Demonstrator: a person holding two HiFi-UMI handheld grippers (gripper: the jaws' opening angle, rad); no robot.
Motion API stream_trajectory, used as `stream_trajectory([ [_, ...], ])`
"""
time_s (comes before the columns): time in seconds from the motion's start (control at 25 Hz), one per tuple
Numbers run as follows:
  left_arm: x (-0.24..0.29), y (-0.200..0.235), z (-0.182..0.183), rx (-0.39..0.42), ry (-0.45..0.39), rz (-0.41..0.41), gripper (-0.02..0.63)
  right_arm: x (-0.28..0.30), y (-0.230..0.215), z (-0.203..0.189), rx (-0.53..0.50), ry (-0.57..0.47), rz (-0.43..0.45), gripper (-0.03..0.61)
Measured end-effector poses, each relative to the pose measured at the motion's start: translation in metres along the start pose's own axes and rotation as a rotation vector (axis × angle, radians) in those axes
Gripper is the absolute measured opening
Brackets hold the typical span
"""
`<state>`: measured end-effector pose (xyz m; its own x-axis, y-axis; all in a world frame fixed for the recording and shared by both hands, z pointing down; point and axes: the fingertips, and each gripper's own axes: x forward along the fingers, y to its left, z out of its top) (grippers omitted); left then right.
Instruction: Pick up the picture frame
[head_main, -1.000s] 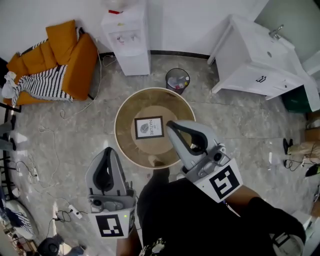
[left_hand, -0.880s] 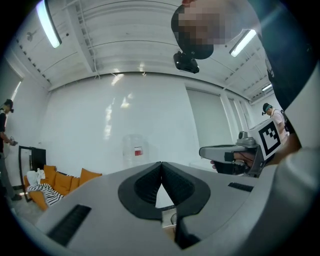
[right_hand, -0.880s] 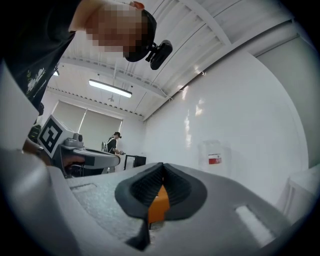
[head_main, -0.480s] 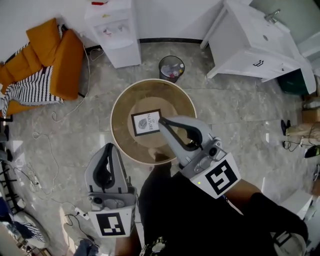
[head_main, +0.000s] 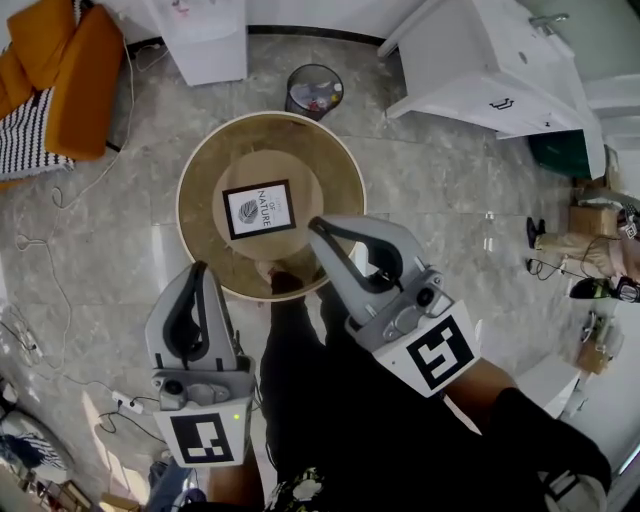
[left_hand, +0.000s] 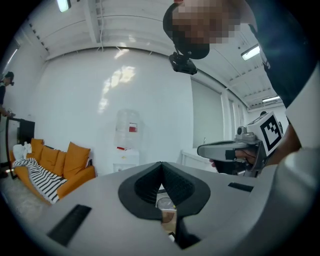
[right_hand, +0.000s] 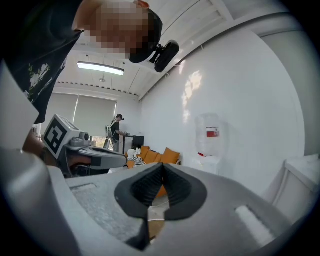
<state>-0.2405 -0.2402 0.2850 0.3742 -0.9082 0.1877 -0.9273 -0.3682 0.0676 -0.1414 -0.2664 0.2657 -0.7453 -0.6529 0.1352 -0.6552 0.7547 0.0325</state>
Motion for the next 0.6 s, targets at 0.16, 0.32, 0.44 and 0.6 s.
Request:
stream_trajectory([
  [0.16, 0.011, -0.001, -0.039, -0.039, 0.055, 0.018, 0.014, 0.012, -0.020, -0.040, 0.025, 0.036, -0.001, -0.002],
  [0.32, 0.023, -0.004, -0.081, -0.025, 0.090, 0.017, 0.014, 0.031, -0.027, -0.083, 0.041, 0.064, 0.046, -0.002],
  [0.44, 0.032, 0.005, -0.110, -0.047, 0.116, 0.063, 0.014, 0.047, -0.024, -0.110, 0.041, 0.085, 0.109, -0.002],
  [0.6, 0.043, 0.013, -0.150, -0.086, 0.160, 0.140, 0.015, 0.061, -0.025, -0.150, 0.064, 0.135, 0.183, -0.002],
])
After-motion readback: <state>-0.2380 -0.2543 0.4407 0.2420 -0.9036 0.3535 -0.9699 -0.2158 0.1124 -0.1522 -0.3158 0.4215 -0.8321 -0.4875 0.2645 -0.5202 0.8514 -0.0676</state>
